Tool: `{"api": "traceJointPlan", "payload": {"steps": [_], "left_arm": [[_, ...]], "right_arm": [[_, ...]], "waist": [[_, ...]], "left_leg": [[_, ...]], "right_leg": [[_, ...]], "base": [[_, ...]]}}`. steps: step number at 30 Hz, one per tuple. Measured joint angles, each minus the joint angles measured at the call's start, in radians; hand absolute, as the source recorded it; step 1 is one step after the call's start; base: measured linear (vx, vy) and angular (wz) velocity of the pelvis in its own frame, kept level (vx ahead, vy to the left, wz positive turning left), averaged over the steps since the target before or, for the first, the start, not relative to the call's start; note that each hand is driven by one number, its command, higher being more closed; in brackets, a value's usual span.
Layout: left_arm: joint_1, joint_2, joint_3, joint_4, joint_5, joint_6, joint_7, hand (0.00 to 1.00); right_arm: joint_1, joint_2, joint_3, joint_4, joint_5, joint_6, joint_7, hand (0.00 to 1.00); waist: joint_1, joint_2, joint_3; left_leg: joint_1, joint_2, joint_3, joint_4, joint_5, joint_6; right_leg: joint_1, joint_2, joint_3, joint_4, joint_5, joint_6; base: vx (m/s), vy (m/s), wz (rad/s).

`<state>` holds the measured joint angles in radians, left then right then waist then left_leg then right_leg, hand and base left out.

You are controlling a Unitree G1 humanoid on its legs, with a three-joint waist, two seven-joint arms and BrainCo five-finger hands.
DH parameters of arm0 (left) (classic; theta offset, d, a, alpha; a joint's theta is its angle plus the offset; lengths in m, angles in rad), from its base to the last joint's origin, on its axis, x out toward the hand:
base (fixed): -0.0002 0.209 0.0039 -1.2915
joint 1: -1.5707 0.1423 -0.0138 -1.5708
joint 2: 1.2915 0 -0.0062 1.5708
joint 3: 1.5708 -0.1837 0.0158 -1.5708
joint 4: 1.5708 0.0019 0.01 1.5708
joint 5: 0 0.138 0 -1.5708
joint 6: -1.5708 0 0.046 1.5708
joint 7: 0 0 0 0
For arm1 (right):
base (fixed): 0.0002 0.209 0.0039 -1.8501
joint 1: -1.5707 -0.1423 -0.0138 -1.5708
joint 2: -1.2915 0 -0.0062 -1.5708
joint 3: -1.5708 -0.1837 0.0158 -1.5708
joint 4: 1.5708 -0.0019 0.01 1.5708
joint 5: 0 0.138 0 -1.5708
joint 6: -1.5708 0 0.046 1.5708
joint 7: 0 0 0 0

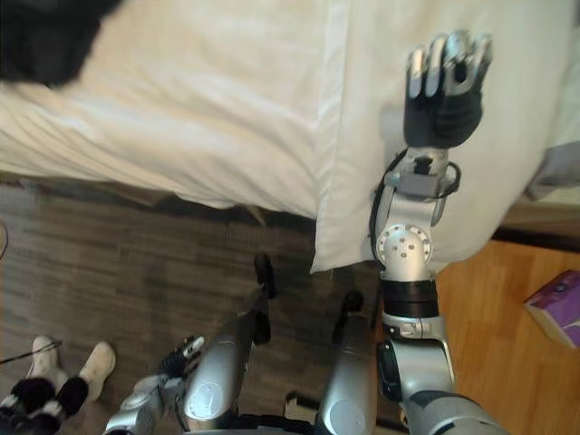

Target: Tidy the bed and pick cloth on bed and put in laundry

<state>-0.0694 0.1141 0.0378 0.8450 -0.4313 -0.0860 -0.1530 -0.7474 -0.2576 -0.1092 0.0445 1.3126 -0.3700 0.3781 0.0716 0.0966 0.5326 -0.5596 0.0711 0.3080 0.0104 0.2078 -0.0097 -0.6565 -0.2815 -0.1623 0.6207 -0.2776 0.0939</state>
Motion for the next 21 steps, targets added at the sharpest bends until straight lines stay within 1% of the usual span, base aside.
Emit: {"api": "traceJointPlan", "payload": {"steps": [2, 3, 5, 6, 7, 8, 10, 11, 13, 15, 16, 17, 19, 20, 21], "left_arm": [[-0.057, -0.052, 0.015, -0.005, -0.037, -0.022, 0.010, 0.00], [-0.072, -0.059, 0.014, -0.007, -0.044, -0.027, 0.013, 0.00], [-0.109, -0.079, 0.017, -0.007, -0.057, -0.032, 0.045, 0.00], [-0.124, -0.096, 0.029, -0.006, -0.060, -0.035, 0.052, 0.00], [-0.129, -0.107, 0.042, -0.007, -0.060, -0.035, 0.054, 0.00], [-0.142, -0.130, 0.059, -0.006, -0.060, -0.036, 0.066, 0.00], [-0.153, -0.147, 0.072, -0.005, -0.071, -0.033, 0.075, 0.00], [-0.155, -0.152, 0.081, -0.004, -0.073, -0.028, 0.075, 0.00], [-0.157, -0.171, 0.100, -0.002, -0.099, -0.010, 0.087, 0.00], [-0.157, -0.177, 0.124, -0.002, -0.114, 0.014, 0.088, 0.00], [-0.157, -0.180, 0.127, -0.002, -0.130, 0.031, 0.092, 0.00], [-0.157, -0.181, 0.127, -0.002, -0.137, 0.040, 0.094, 0.00], [-0.156, -0.188, 0.129, -0.002, -0.147, 0.066, 0.094, 0.00], [-0.153, -0.187, 0.145, 0.004, -0.148, 0.083, 0.094, 0.00], [-0.152, -0.187, 0.149, 0.004, -0.148, 0.085, 0.094, 0.00]], "right_arm": [[-0.005, 0.003, -0.002, 0.040, 0.030, -0.019, 0.001, 1.00], [-0.005, 0.004, 0.000, 0.042, 0.039, -0.021, 0.009, 1.00], [-0.010, 0.010, 0.000, 0.053, 0.044, -0.022, 0.037, 1.00], [-0.014, 0.016, -0.001, 0.063, 0.049, -0.019, 0.047, 1.00], [-0.013, 0.019, -0.002, 0.071, 0.049, -0.017, 0.056, 1.00], [-0.008, 0.030, -0.009, 0.088, 0.049, -0.006, 0.080, 1.00], [0.012, 0.060, -0.030, 0.098, 0.047, 0.019, 0.109, 1.00], [0.024, 0.067, -0.038, 0.101, 0.047, 0.026, 0.120, 1.00], [0.102, 0.107, -0.043, 0.107, 0.043, 0.040, 0.151, 1.00], [0.248, 0.143, -0.052, 0.111, 0.035, 0.047, 0.193, 1.00], [0.331, 0.159, -0.071, 0.118, 0.025, 0.049, 0.207, 1.00], [0.369, 0.168, -0.096, 0.132, 0.023, 0.049, 0.206, 1.00], [0.491, 0.167, -0.205, 0.231, 0.029, 0.049, 0.198, 1.00], [0.558, 0.164, -0.271, 0.256, 0.032, 0.049, 0.197, 1.00], [0.572, 0.163, -0.281, 0.256, 0.032, 0.049, 0.198, 1.00]], "waist": [[-0.002, 0.003, 0.001], [-0.003, 0.005, 0.001], [-0.019, 0.005, 0.001], [-0.028, 0.005, 0.001], [-0.029, 0.005, 0.001], [-0.031, 0.005, 0.001], [-0.036, 0.000, 0.000], [-0.039, 0.000, 0.000], [-0.060, -0.005, 0.000], [-0.074, -0.026, -0.001], [-0.088, -0.032, 0.000], [-0.095, -0.035, -0.001], [-0.108, -0.037, 0.000], [-0.122, -0.038, 0.000], [-0.126, -0.038, 0.000]], "left_leg": [[-0.053, 0.001, 0.011, 0.006, 0.003, 0.000], [-0.061, 0.002, 0.014, 0.007, 0.003, -0.001], [-0.076, 0.003, 0.022, 0.009, 0.003, -0.001], [-0.076, 0.003, 0.029, 0.009, 0.003, -0.001], [-0.074, 0.003, 0.034, 0.009, 0.003, -0.001], [-0.068, 0.003, 0.046, 0.009, 0.001, -0.004], [-0.053, 0.003, 0.066, 0.008, -0.004, -0.010], [-0.046, 0.003, 0.072, 0.008, -0.006, -0.012], [-0.014, 0.007, 0.089, 0.009, -0.016, -0.012], [0.028, 0.014, 0.119, 0.013, -0.032, -0.010], [0.054, 0.016, 0.128, 0.017, -0.043, -0.010], [0.064, 0.017, 0.133, 0.023, -0.050, -0.011], [0.108, 0.019, 0.157, 0.042, -0.077, -0.008], [0.140, 0.020, 0.176, 0.046, -0.092, -0.007], [0.147, 0.021, 0.178, 0.047, -0.094, -0.007]], "right_leg": [[-0.066, 0.001, 0.010, 0.013, 0.000, 0.000], [-0.077, 0.001, 0.012, 0.015, 0.000, -0.001], [-0.099, 0.001, 0.021, 0.019, 0.000, -0.001], [-0.103, 0.001, 0.032, 0.019, 0.000, -0.001], [-0.104, 0.002, 0.038, 0.018, 0.000, -0.001], [-0.104, 0.003, 0.047, 0.015, 0.001, -0.001], [-0.099, 0.005, 0.064, 0.011, 0.002, -0.003], [-0.094, 0.006, 0.068, 0.007, 0.004, -0.003], [-0.062, 0.013, 0.077, -0.015, 0.013, -0.004], [-0.025, 0.027, 0.098, -0.040, 0.023, -0.001], [0.001, 0.031, 0.107, -0.053, 0.026, 0.002], [0.013, 0.034, 0.112, -0.057, 0.027, 0.003], [0.055, 0.035, 0.131, -0.069, 0.028, 0.005], [0.082, 0.038, 0.144, -0.080, 0.029, 0.008], [0.088, 0.038, 0.147, -0.083, 0.030, 0.008]], "base": [[0.00, -0.037, 0.01], [0.01, -0.038, -0.07], [0.00, -0.028, -0.06], [0.00, -0.009, -0.08], [0.00, -0.016, -0.16], [0.00, -0.014, -0.16], [0.00, -0.014, -0.21], [0.01, -0.011, -0.26], [0.02, -0.011, -0.30], [0.06, -0.015, -0.50], [0.08, -0.025, -0.44], [0.09, -0.028, -0.41], [0.09, -0.019, -0.43], [0.08, -0.010, -0.37], [0.09, -0.011, -0.39]]}}
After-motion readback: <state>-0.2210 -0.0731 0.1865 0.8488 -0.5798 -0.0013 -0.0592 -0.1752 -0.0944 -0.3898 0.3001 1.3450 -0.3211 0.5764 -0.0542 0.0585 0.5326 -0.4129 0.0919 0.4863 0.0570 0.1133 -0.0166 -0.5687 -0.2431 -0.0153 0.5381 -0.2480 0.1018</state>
